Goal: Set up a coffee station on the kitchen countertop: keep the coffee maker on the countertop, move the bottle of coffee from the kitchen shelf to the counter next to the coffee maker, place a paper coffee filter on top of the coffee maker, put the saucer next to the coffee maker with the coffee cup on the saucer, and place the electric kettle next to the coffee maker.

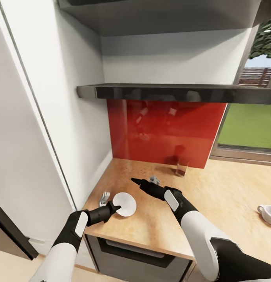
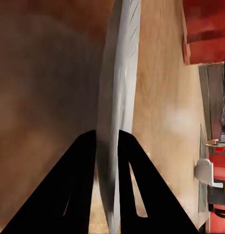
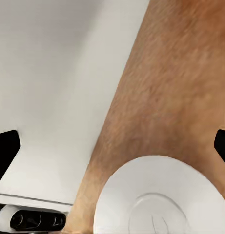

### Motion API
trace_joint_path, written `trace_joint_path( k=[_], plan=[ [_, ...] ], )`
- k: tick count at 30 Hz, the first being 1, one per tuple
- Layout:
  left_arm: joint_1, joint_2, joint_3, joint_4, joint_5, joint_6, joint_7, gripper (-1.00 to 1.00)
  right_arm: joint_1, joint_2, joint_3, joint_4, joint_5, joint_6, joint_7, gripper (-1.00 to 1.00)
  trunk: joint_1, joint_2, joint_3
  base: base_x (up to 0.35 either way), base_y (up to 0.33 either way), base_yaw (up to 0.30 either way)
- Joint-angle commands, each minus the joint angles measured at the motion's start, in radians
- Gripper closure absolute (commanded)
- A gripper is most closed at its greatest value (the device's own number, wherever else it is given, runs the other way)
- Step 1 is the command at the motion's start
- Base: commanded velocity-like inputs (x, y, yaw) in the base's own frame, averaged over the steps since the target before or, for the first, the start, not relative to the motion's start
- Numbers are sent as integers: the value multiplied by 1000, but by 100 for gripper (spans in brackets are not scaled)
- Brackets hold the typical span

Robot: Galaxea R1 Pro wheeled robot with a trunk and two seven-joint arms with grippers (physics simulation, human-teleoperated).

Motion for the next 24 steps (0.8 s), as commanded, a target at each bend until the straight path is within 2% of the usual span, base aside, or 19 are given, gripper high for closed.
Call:
trace_joint_path(
  k=[1, 7, 13, 14, 16, 20, 24],
  plan=[
    [-1, -1, 5, -1, 0, 6, -2, 100, -1, 1, -4, -15, -6, 9, 1, -100, 0, -2, -2, -332, 0, 0],
    [0, 7, 5, -3, 0, 9, -16, 100, -1, 1, -2, -62, -7, 11, 2, -100, 0, -2, -2, -335, 0, 0],
    [1, 32, 3, -5, -8, 8, -153, 100, -1, 1, -1, -66, -9, 13, 6, -100, 0, -2, -2, -335, 0, 0],
    [1, 37, 0, -5, -10, 8, -197, 100, -1, 1, 0, -84, -8, 13, 18, -100, 0, -2, -2, -335, 0, 0],
    [2, 47, -19, -5, -12, 8, -257, 100, -1, 1, 1, -115, -8, 15, 30, -100, 0, -2, -2, -335, 0, 0],
    [3, 96, -102, -5, -12, 9, -408, 100, -1, 1, 3, -140, -7, 15, 37, -100, 0, -2, -2, -335, 0, 0],
    [23, 123, -130, -5, -13, 7, -498, 100, -1, 1, 3, -142, -7, 15, 39, -100, 0, -2, -2, -335, 0, 0]
  ],
)
